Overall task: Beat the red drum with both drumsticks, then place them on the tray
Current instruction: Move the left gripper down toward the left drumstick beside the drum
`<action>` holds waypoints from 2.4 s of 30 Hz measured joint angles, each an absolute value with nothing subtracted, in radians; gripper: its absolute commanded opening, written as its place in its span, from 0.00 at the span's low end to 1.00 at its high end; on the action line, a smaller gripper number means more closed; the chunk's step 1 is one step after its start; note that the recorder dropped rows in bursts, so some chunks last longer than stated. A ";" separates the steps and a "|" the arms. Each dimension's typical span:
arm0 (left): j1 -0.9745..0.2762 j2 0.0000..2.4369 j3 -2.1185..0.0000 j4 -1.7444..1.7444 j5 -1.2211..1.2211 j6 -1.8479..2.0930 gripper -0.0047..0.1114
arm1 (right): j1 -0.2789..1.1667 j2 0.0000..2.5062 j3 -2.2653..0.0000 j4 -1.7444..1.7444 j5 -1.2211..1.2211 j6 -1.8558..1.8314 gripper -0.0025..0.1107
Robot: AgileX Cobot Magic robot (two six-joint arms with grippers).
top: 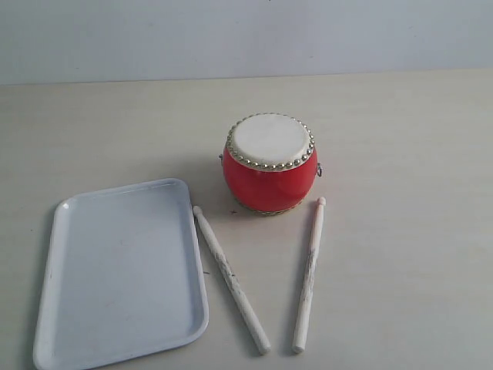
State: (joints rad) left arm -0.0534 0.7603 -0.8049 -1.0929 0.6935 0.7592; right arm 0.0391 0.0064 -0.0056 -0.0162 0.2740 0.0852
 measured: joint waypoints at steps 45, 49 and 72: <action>-0.832 1.670 -1.174 -0.181 0.924 -0.498 0.04 | 0.039 0.006 -0.006 -0.016 0.274 0.085 0.02; -0.832 1.697 -1.172 -0.295 0.880 -0.498 0.04 | 0.039 0.006 -0.006 -0.016 0.274 0.085 0.02; -0.836 1.807 -1.114 -0.428 0.446 -0.576 0.04 | 0.039 0.006 -0.006 -0.016 0.274 0.085 0.02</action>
State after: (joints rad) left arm -0.8356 1.8070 -1.1136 -0.4285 0.4462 -0.5763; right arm 0.0391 0.0064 -0.0056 -0.0162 0.2740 0.0852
